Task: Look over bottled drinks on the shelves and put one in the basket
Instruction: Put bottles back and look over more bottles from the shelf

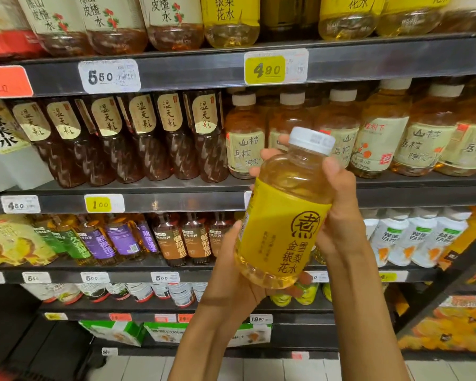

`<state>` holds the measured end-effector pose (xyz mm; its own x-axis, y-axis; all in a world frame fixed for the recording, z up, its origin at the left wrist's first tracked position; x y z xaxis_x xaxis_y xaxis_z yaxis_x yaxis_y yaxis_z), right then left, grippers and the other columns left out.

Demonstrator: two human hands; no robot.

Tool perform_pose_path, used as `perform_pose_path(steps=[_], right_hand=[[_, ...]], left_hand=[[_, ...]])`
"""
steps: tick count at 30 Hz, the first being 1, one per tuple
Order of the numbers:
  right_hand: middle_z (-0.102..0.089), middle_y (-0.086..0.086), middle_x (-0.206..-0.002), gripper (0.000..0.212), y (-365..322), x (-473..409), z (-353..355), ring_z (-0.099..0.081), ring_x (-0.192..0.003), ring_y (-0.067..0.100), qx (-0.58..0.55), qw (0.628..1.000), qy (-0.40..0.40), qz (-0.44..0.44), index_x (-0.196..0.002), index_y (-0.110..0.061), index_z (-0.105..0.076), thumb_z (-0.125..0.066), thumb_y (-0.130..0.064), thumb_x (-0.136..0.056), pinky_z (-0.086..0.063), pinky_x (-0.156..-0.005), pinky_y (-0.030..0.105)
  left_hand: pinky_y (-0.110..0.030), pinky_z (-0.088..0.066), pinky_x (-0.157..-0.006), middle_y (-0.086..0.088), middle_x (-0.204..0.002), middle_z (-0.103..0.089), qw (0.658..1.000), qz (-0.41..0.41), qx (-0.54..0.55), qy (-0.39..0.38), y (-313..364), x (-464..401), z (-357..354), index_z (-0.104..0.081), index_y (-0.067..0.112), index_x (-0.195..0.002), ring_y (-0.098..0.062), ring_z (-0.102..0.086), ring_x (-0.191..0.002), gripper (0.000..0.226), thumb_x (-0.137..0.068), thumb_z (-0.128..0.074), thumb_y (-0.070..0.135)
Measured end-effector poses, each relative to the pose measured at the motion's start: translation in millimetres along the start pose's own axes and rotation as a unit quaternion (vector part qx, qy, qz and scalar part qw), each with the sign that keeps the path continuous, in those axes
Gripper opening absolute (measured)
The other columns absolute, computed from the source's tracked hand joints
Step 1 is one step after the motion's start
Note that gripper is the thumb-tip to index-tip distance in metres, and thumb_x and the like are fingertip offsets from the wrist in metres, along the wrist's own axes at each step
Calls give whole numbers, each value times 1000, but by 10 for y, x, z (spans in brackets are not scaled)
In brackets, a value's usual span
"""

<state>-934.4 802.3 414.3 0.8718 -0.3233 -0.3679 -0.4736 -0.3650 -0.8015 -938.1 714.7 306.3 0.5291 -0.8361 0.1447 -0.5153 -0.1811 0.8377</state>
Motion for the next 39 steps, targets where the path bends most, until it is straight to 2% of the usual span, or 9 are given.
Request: perform_pose_path(steps=[5, 9, 16, 21, 25, 28, 32, 35, 39], right_hand=[[-75, 3, -90, 23, -11, -2, 169, -72, -84, 17, 27, 996, 84, -8, -96, -21, -74, -63, -36, -83, -58, -70, 31], [-73, 5, -92, 51, -55, -1, 102, -71, -81, 18, 90, 992, 89, -14, -113, -14, -64, -66, -48, -76, -57, -66, 30], [-72, 11, -106, 54, -48, -44, 124, -68, -103, 27, 41, 995, 81, -39, -122, -10, -59, -61, -43, -79, -54, -90, 45], [-76, 0, -86, 28, -53, -7, 195, -72, -80, 13, 21, 995, 94, -22, -102, -17, -68, -66, -33, -79, -57, -66, 27], [-74, -1, -90, 51, -49, -22, 218, -71, -84, 13, 88, 988, 120, -42, -114, -16, -65, -73, -44, -73, -55, -72, 29], [-76, 0, -93, 64, 6, -53, 185, -72, -88, 15, 117, 984, 98, -91, -110, -17, -67, -69, -61, -63, -57, -80, 34], [-75, 9, -96, 45, 116, -86, 201, -71, -92, 21, 41, 987, 96, -126, -106, -13, -67, -64, -44, -73, -57, -87, 40], [-74, 11, -91, 24, 320, -97, 219, -71, -88, 23, -24, 978, 111, -176, -96, -14, -70, -64, -35, -85, -57, -85, 42], [-71, 12, -100, 44, 509, -71, 222, -68, -97, 26, -59, 961, 127, -239, -122, -10, -62, -65, -37, -87, -55, -85, 39]], left_hand=[[-39, -58, -84, -8, -112, -72, 994, -76, -58, 55, 211, 17, 84, -72, 25, -112, -25, -69, -103, 57, -93, -30, 59], [-47, -57, -85, -8, -119, -69, 984, -141, -73, 86, 300, 50, 55, -53, 20, -129, -29, -67, -108, 59, -80, -58, 52], [-30, -55, -52, -17, -94, -73, 997, -69, -36, -3, 226, 43, -87, -72, 16, -110, -29, -72, -70, 73, -73, -43, 71], [-38, -59, -64, -15, -103, -73, 991, -63, -111, 40, 234, 42, -19, -62, 17, -124, -31, -73, -83, 75, -81, -38, 74], [-41, -58, -83, -4, -109, -73, 982, -76, -153, 86, 282, 66, 55, -65, 28, -116, -24, -69, -103, 62, -75, -43, 69], [-45, -60, -75, -12, -107, -73, 987, -64, -127, 70, 310, 100, 7, -63, 21, -121, -31, -72, -93, 70, -73, -48, 70], [-33, -58, -55, -20, -84, -73, 997, -44, -55, -8, 301, 135, -143, -76, 12, -100, -29, -70, -60, 80, -66, -42, 76], [-33, -59, -60, -21, -86, -72, 998, -26, -9, -50, 264, 159, -216, -76, 12, -99, -28, -71, -63, 77, -73, -38, 74], [-36, -59, -67, -22, -90, -71, 997, -1, 2, -73, 221, 192, -265, -75, 9, -101, -30, -72, -71, 78, -75, -37, 72]])
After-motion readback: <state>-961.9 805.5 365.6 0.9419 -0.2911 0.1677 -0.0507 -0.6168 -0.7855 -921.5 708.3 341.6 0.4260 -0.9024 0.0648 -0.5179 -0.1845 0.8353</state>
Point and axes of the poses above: each hand's wrist, its own x-axis away from the middle knuckle, its own z-axis out of the back of the hand, y = z × x, the point moved 9 cm from there along -x, towards the middle knuckle
